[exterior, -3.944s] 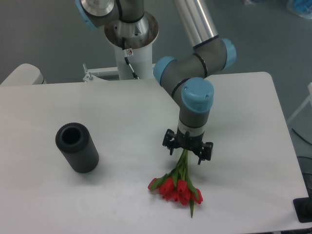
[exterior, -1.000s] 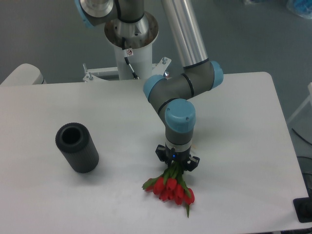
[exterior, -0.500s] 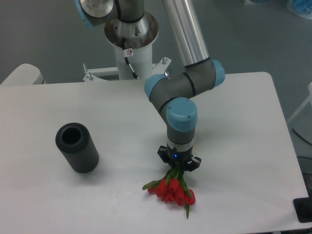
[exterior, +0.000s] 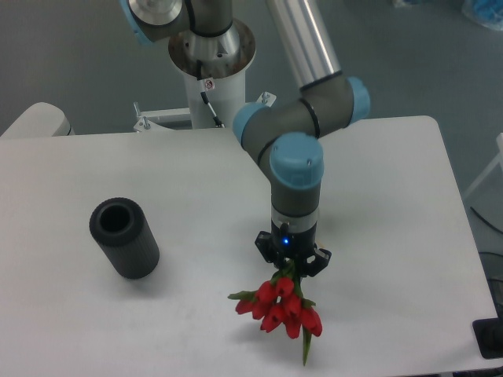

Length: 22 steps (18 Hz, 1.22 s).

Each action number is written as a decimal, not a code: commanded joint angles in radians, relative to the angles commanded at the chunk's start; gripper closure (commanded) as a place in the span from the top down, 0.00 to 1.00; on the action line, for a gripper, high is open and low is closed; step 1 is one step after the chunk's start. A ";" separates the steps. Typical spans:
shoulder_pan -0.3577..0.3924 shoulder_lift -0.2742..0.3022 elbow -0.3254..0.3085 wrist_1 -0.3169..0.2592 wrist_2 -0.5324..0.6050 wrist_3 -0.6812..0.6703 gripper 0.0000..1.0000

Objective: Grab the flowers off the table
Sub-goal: 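Lift the red tulip bunch up off the table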

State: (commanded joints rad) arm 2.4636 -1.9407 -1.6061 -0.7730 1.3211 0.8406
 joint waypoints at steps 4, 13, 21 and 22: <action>0.014 0.066 0.002 -0.006 -0.133 -0.014 0.38; 0.124 0.118 -0.006 -0.009 -0.424 -0.048 0.36; 0.146 0.126 -0.005 -0.009 -0.507 -0.077 0.36; 0.144 0.126 -0.008 -0.009 -0.507 -0.077 0.36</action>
State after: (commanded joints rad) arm 2.6078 -1.8147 -1.6137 -0.7823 0.8145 0.7639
